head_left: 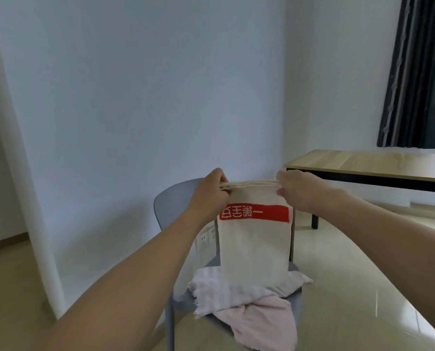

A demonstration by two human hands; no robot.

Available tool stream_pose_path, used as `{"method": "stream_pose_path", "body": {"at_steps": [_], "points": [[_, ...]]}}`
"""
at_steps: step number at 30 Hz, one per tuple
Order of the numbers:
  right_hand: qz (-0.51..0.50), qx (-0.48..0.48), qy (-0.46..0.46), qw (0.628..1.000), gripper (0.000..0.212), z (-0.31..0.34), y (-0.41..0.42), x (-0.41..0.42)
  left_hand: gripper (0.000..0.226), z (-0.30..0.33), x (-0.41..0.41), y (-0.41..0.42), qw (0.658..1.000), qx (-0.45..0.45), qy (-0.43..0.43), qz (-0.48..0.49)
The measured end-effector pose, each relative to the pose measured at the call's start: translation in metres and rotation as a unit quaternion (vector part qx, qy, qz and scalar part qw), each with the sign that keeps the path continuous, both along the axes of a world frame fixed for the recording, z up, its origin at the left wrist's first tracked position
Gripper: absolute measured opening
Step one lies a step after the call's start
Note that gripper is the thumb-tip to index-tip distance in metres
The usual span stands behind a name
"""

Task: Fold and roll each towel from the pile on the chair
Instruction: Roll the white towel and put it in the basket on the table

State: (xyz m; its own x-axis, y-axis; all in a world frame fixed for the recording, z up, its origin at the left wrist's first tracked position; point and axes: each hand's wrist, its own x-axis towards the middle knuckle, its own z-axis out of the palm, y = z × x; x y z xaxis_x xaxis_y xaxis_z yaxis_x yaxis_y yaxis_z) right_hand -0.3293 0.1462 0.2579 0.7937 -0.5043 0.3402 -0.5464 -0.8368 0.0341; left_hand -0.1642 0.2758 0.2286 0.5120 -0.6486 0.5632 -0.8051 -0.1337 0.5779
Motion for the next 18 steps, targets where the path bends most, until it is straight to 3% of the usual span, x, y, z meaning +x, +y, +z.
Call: {"method": "stream_pose_path", "body": {"at_steps": [4,7,10,13,15,18], "points": [[0.015,0.02,0.007,1.0,0.006,-0.007,0.001,0.0,0.022,-0.008,0.005,0.007,0.999,0.012,-0.014,-0.027],[0.025,0.101,0.112,0.988,0.01,-0.036,0.005,-0.002,0.023,-0.033,0.001,0.014,0.989,0.138,0.024,-0.052],[0.025,0.175,0.248,0.952,0.01,-0.088,0.013,-0.004,0.018,-0.084,-0.004,0.021,0.937,0.331,0.05,-0.097],[0.016,0.249,0.373,0.894,0.02,-0.149,0.017,-0.002,0.019,-0.15,-0.004,0.026,0.86,0.464,0.154,-0.145],[-0.001,0.287,0.421,0.86,0.032,-0.181,0.013,0.003,0.024,-0.181,-0.001,0.024,0.812,0.518,0.217,-0.158],[-0.019,0.309,0.418,0.854,0.035,-0.199,-0.007,0.016,0.033,-0.2,0.018,0.008,0.795,0.5,0.298,-0.173]]}}
